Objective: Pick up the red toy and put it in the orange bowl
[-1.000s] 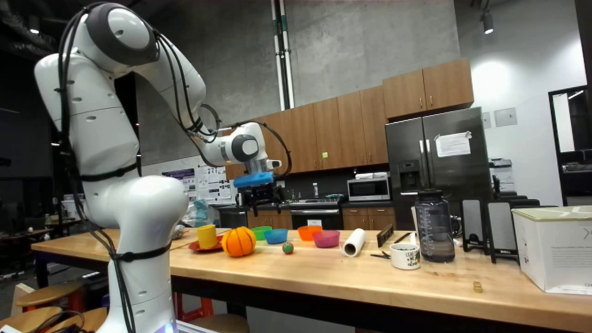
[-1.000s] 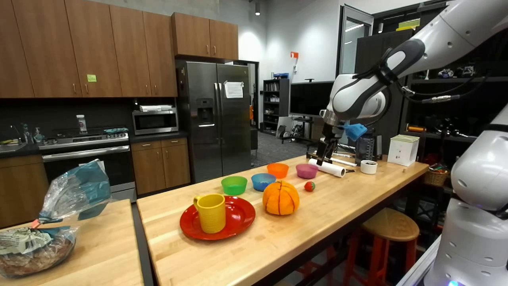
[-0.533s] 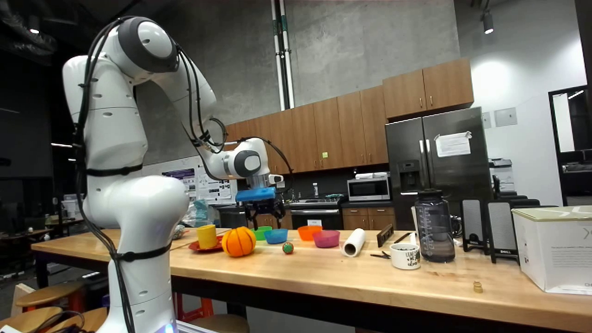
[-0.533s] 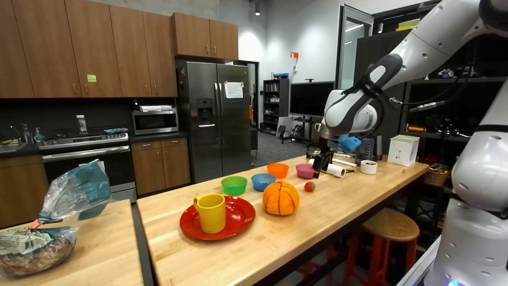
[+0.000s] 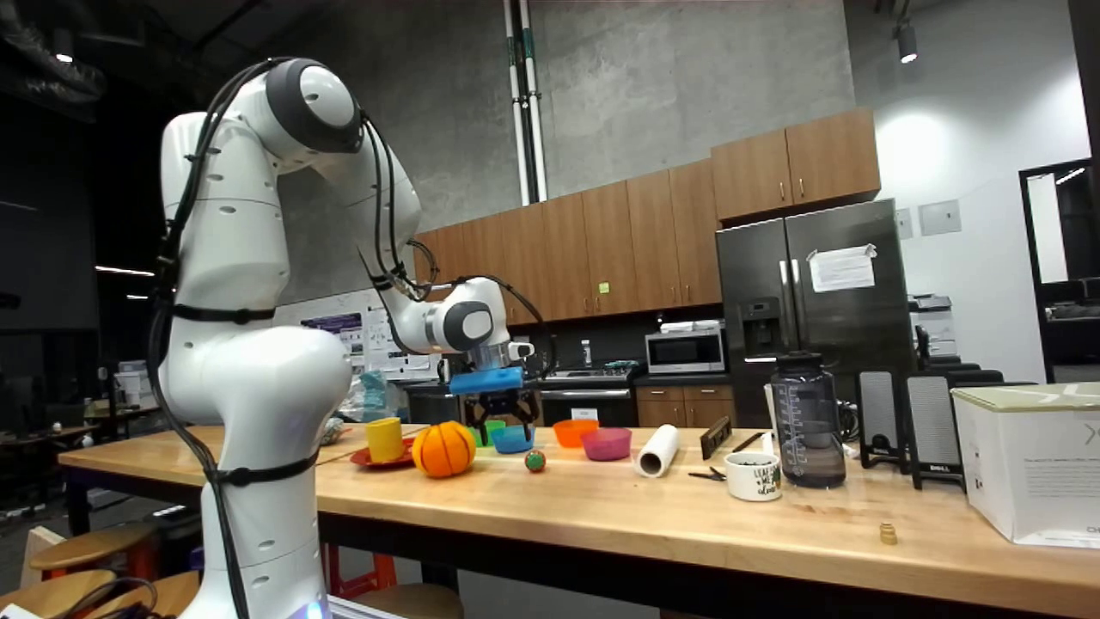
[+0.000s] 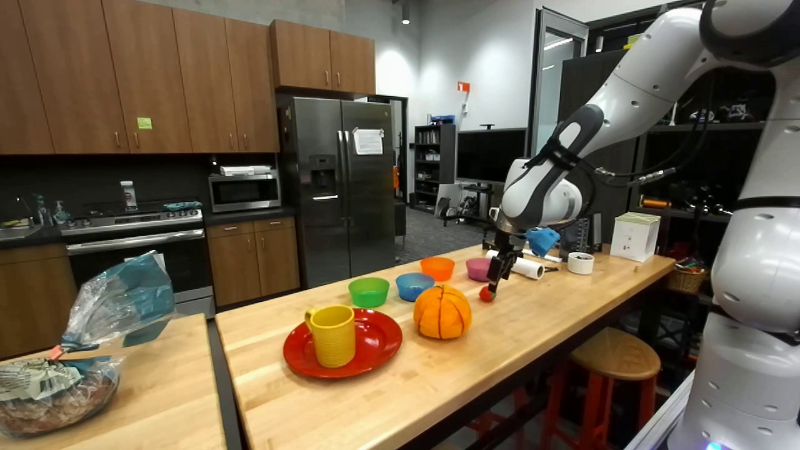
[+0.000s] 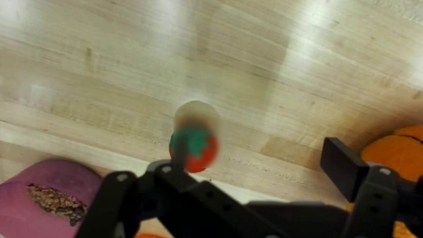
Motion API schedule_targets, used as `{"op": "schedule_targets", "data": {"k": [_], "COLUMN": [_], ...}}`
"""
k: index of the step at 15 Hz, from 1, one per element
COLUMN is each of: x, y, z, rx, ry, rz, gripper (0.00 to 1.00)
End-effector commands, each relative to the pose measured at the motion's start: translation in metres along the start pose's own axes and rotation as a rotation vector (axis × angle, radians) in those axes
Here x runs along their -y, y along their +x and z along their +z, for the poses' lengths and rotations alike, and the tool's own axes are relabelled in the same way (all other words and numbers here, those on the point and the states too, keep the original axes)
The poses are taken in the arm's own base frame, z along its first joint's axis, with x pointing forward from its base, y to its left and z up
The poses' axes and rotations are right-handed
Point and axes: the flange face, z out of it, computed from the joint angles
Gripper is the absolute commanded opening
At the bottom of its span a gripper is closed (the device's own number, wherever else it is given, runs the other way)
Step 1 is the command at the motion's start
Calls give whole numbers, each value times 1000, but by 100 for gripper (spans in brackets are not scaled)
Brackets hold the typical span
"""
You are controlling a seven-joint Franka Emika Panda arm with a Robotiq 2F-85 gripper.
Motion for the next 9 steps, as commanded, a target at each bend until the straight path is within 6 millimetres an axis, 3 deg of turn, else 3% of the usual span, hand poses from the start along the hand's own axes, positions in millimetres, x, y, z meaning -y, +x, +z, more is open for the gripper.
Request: {"op": "schedule_targets", "data": {"k": [1,9], "x": [-16,-41], "y": [15,40], "z": [20,45], "rx": [2,23], "ry": [-11,-20], "rz": [-25,-42], "gripper": [100,99]}}
